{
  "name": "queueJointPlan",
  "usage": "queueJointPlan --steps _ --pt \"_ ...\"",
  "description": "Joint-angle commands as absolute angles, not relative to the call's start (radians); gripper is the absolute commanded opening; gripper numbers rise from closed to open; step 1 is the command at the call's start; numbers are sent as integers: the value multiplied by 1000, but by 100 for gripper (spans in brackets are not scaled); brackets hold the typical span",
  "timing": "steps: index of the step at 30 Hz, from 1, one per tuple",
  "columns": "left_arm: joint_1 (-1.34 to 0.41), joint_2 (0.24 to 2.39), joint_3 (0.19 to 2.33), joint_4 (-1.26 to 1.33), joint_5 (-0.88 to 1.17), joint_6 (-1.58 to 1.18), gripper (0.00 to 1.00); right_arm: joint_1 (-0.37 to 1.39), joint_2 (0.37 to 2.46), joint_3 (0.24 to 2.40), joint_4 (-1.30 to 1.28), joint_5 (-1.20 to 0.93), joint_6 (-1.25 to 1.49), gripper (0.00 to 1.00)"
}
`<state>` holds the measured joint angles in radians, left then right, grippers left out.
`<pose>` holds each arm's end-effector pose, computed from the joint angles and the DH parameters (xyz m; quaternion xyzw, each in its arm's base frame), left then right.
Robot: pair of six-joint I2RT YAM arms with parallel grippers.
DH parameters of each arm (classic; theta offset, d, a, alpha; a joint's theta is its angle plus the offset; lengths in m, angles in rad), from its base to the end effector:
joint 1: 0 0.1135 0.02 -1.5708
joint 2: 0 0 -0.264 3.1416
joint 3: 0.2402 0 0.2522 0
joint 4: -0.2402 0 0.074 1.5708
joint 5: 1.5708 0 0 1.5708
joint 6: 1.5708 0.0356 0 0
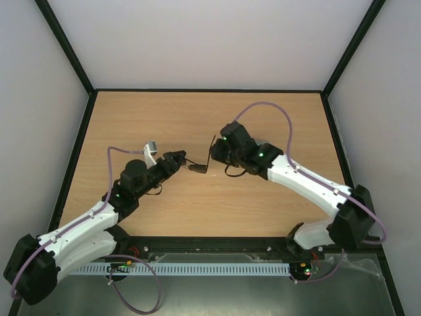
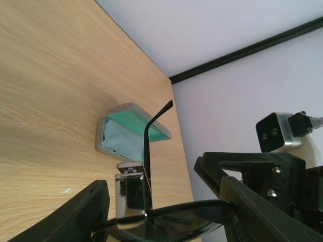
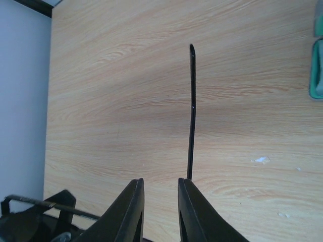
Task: Organize the sunglasses
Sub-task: Fold the sunglasses.
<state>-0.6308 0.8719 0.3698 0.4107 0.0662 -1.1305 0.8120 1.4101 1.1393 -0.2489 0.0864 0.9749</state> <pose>0.1624 -0.1215 0.2403 -0.1609 0.7209 -0.5351 0.4101 0.2257 0.2336 0.3120 0.0919 0.8596 0.3672 0.3432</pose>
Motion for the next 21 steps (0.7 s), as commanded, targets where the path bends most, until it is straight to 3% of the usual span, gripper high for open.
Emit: queueJointPlan --steps 1,10,21 --pt "-585 856 450 380 254 -1069 58 812 1281 1169 -394 115 883 19" --pt "-550 863 551 287 602 -1002 60 802 1035 996 -591 104 809 12" --pt "-543 896 577 257 751 -961 61 799 1083 993 -579 74 788 8"
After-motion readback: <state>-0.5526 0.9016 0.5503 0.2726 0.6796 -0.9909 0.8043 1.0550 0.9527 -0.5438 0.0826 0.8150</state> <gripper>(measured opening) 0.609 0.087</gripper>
